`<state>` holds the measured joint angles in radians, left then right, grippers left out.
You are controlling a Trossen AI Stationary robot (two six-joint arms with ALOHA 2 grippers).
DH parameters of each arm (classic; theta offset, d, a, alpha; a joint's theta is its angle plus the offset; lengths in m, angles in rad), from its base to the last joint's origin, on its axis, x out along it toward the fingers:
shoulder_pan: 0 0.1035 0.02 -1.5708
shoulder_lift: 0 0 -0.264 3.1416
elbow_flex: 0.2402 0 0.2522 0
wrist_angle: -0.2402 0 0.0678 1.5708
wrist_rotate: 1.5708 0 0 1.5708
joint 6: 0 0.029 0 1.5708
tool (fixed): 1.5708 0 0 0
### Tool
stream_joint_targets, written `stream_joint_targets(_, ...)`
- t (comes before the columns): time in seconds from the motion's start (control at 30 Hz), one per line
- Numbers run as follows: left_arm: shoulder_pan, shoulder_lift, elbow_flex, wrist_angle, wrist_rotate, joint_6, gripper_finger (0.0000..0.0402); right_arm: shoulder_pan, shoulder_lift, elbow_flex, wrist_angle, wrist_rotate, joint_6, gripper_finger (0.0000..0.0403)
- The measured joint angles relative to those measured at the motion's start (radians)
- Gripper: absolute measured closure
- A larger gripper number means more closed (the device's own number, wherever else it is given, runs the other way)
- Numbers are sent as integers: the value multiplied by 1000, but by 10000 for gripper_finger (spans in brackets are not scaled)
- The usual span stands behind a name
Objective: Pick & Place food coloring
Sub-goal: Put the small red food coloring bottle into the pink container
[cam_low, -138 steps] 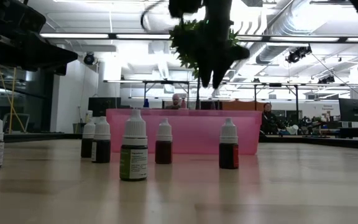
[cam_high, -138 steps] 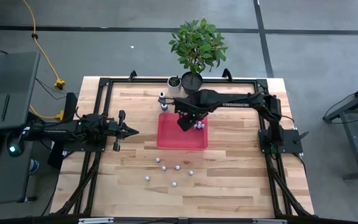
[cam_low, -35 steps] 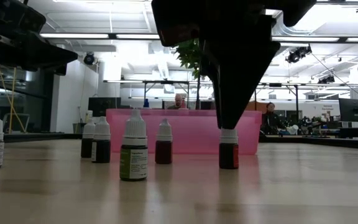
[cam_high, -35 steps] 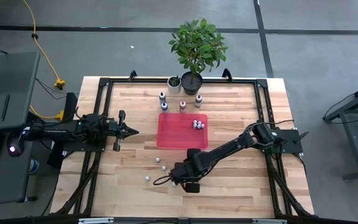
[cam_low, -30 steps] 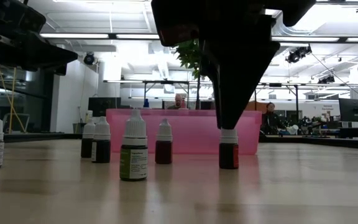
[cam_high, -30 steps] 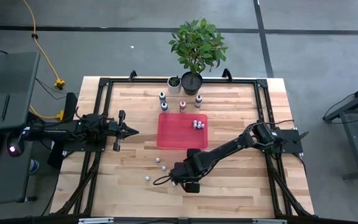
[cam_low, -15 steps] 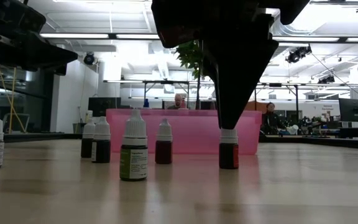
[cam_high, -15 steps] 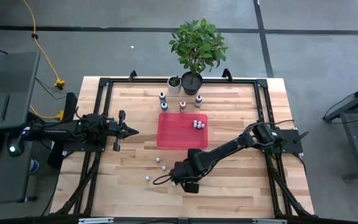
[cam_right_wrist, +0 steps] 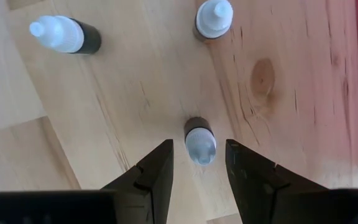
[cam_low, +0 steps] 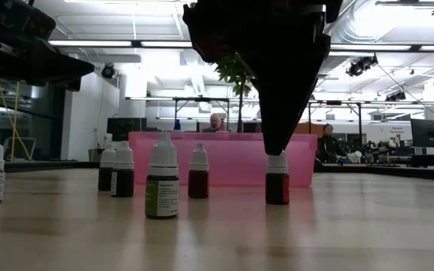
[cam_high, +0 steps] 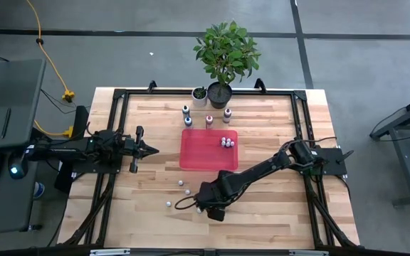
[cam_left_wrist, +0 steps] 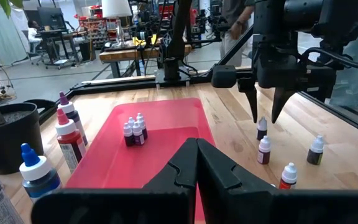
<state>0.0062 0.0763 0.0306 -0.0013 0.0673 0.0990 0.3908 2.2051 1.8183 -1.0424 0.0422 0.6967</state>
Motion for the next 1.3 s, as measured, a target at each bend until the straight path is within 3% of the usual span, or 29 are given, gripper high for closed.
stream_joint_targets(0.6,0,0,0,0,0,0,401,-11,9,0,6,-7,-7,271)
stream_joint_targets(1.13,0,0,0,0,0,0,401,-10,10,0,0,-41,2,349)
stream_joint_targets(1.3,0,0,0,0,0,0,401,-10,10,0,0,-47,3,356)
